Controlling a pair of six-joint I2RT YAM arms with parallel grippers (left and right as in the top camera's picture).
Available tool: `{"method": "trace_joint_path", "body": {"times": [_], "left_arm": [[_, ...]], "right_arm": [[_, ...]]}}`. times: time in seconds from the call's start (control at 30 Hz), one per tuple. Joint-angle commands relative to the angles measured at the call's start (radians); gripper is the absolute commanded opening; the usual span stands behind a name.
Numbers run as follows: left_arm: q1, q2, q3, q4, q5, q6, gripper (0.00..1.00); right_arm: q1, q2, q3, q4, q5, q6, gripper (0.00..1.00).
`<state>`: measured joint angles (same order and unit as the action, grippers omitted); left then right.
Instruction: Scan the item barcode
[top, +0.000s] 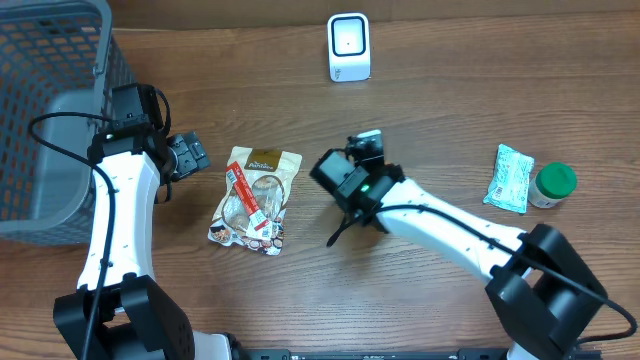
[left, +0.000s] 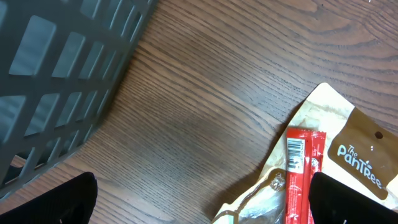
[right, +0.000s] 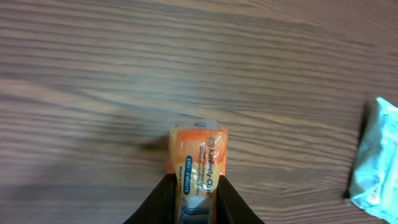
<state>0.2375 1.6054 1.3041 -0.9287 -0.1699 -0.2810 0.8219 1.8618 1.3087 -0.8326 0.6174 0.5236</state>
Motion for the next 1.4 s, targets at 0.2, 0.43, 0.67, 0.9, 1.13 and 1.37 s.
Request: {"method": "trace_joint_path", "body": {"times": [0.2,0.43,0.67,0.9,1.13,1.37], "left_arm": [[-0.002,-0.008,0.006,-0.002,-0.013,0.011,1.0],[-0.002,-0.008,0.006,-0.002,-0.013,0.011,1.0],[-0.002,-0.008,0.006,-0.002,-0.013,0.011,1.0],[-0.002,-0.008,0.006,-0.002,-0.013,0.011,1.0],[-0.002,-0.008,0.006,-0.002,-0.013,0.011,1.0],[-0.002,-0.008,0.006,-0.002,-0.013,0.011,1.0]], "right_arm": [[-0.095,-0.019,-0.138,0.096,-0.092,-0.008,0.25],[-0.095,-0.019,-0.163,0.126,-0.144,-0.008,0.33],[-0.095,-0.019,-0.163,0.167,-0.23,-0.008,0.4],[-0.106,-0.037,-0.116,0.135,-0.241,-0.009,0.43],[-0.18,-0.074,-0.043,0.087,-0.455,-0.114,0.43],[-0.384,-0.077,-0.042,-0.002,-0.759,-0.267,0.47]]}}
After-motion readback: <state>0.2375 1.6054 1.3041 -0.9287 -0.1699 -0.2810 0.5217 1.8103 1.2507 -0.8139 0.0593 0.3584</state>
